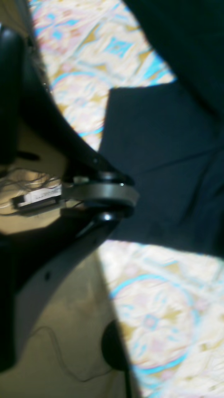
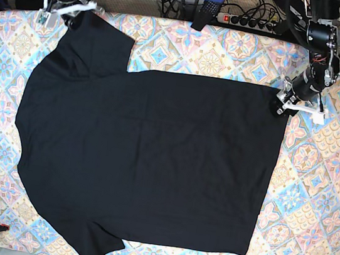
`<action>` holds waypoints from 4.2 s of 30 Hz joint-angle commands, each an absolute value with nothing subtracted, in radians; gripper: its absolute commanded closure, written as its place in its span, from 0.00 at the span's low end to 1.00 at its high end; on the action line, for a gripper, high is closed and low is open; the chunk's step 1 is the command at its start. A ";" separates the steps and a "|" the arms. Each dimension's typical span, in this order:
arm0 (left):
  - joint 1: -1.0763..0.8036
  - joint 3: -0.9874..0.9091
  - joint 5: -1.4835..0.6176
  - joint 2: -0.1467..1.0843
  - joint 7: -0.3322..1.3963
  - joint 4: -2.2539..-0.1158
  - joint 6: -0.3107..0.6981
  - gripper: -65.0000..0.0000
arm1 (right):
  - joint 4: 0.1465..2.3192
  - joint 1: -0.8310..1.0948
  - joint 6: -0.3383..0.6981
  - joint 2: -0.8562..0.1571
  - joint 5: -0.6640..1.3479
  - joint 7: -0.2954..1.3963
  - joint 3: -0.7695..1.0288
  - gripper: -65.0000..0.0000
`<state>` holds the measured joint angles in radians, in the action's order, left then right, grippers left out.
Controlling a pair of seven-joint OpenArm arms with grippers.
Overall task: Fold the T-shirt properly
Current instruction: 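Move both grippers down to the shirt's shoulder corners and grasp them, then pull the grasped shoulder corners with both grippers to straighten the shirt, then regrasp the shirt edge with the right gripper, left gripper holding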
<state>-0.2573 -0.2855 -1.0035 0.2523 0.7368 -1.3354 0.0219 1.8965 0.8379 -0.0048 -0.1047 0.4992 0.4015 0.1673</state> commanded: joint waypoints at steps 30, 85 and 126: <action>-0.289 -0.237 -0.990 0.255 0.782 -1.333 0.005 1.00 | 1.595 0.596 0.139 -0.113 0.610 0.710 0.375 0.54; -0.745 -0.280 -0.992 0.355 0.774 -1.573 0.005 1.00 | 1.857 1.041 0.311 -0.113 0.613 0.710 0.404 1.00; -0.298 -0.311 -0.983 0.297 0.782 -1.480 0.004 1.00 | 1.940 0.435 0.311 -0.113 0.664 0.880 0.446 1.00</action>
<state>-0.3069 -0.3058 -0.9703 0.2874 0.7902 -1.4647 -0.0048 1.9236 0.4404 0.3061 -0.1020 0.6491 0.9108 0.4423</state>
